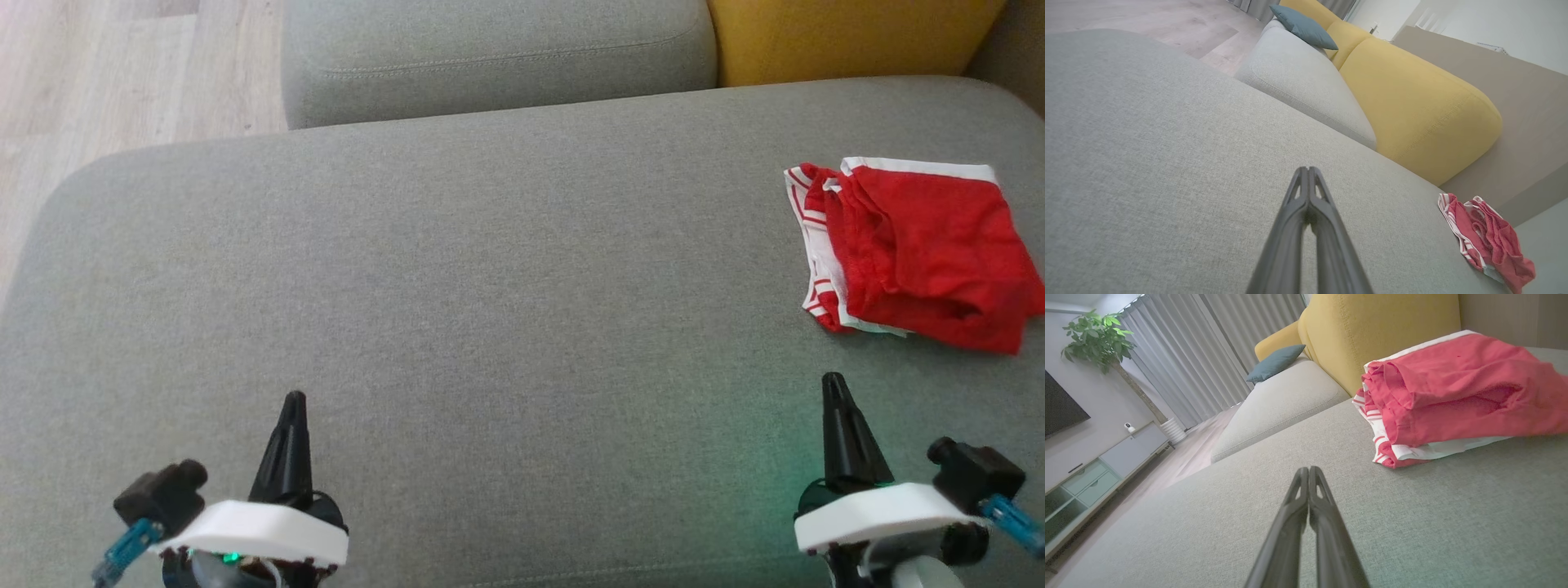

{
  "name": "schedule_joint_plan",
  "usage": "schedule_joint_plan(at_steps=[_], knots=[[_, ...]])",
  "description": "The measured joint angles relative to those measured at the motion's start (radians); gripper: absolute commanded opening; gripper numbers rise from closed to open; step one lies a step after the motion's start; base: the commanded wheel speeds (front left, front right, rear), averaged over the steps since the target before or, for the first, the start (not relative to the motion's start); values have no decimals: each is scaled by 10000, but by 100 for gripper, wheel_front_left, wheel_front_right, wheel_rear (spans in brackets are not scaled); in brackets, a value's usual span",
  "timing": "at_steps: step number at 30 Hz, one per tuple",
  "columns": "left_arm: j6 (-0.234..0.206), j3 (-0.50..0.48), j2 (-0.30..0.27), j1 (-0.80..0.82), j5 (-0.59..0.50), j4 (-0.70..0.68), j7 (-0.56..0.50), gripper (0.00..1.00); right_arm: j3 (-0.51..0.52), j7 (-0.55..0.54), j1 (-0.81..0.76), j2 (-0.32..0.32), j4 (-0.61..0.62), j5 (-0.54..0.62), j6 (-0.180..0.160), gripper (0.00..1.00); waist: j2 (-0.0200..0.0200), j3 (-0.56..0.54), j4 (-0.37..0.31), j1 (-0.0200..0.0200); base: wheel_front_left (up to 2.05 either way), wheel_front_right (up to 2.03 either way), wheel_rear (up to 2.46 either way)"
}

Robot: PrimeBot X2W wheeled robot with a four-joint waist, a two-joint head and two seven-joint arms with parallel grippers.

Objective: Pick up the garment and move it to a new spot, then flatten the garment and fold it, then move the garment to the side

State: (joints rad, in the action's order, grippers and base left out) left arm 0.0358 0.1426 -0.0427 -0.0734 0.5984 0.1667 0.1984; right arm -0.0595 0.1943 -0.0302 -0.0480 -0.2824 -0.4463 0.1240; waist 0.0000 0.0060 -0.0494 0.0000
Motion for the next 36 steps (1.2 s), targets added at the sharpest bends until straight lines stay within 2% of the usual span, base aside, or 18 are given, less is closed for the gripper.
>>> schedule_joint_plan(at_steps=[36], knots=[[268, -612, -84, 449, 3820, 347, -976, 0, 443, -905, 231, -52, 8, -4395, 0, 0, 0, -10, 181, 0, 0, 0, 0]])
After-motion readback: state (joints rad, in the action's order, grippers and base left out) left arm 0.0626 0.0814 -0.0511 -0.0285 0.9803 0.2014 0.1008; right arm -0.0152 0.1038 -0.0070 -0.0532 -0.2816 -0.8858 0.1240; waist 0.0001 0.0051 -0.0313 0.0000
